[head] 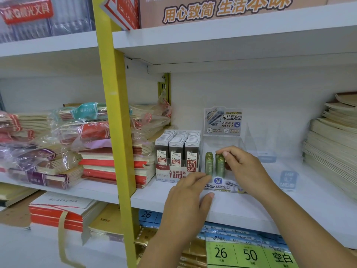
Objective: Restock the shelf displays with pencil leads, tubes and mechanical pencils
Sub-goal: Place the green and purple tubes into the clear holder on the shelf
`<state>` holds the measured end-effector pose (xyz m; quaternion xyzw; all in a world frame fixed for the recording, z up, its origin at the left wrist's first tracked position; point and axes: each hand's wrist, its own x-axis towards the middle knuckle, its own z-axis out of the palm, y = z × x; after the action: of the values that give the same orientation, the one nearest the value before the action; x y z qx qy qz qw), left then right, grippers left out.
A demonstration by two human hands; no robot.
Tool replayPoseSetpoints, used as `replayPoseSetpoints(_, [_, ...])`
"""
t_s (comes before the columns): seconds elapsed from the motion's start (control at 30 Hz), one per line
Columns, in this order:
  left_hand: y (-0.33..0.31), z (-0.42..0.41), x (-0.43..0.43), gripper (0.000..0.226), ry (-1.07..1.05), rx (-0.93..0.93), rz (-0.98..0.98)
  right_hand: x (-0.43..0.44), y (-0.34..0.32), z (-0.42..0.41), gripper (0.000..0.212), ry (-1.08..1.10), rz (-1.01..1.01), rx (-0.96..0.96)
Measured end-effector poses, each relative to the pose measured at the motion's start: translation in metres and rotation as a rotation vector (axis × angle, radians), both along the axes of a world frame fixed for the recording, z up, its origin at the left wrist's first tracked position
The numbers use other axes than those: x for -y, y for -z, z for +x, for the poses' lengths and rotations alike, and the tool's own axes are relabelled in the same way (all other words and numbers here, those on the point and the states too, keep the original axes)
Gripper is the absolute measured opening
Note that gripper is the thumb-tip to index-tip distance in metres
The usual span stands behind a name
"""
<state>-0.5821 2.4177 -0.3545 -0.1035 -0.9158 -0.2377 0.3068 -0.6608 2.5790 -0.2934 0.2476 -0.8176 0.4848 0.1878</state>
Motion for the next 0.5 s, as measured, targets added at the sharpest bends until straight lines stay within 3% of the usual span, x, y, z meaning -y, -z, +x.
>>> replayPoseSetpoints(0.13, [-0.001, 0.003, 0.0, 0.047, 0.032, 0.017, 0.029, -0.005, -0.004, 0.011, 0.026, -0.032, 0.025, 0.04])
replayPoseSetpoints(0.27, [0.002, 0.031, -0.005, 0.04, 0.034, -0.106, 0.164, -0.011, -0.017, 0.045, 0.03, -0.025, -0.121, -0.211])
replayPoseSetpoints(0.37, [0.016, 0.063, -0.008, 0.029, 0.034, -0.217, 0.165, -0.023, -0.018, 0.083, 0.027, -0.174, -0.227, -0.239])
replayPoseSetpoints(0.43, [0.044, 0.083, -0.008, 0.029, 0.084, -0.137, 0.133, -0.033, 0.005, 0.105, 0.023, -0.242, -0.169, -0.136])
replayPoseSetpoints(0.5, [0.091, 0.106, -0.007, 0.03, 0.102, 0.142, 0.145, -0.043, 0.056, 0.124, 0.02, -0.238, -0.044, 0.029])
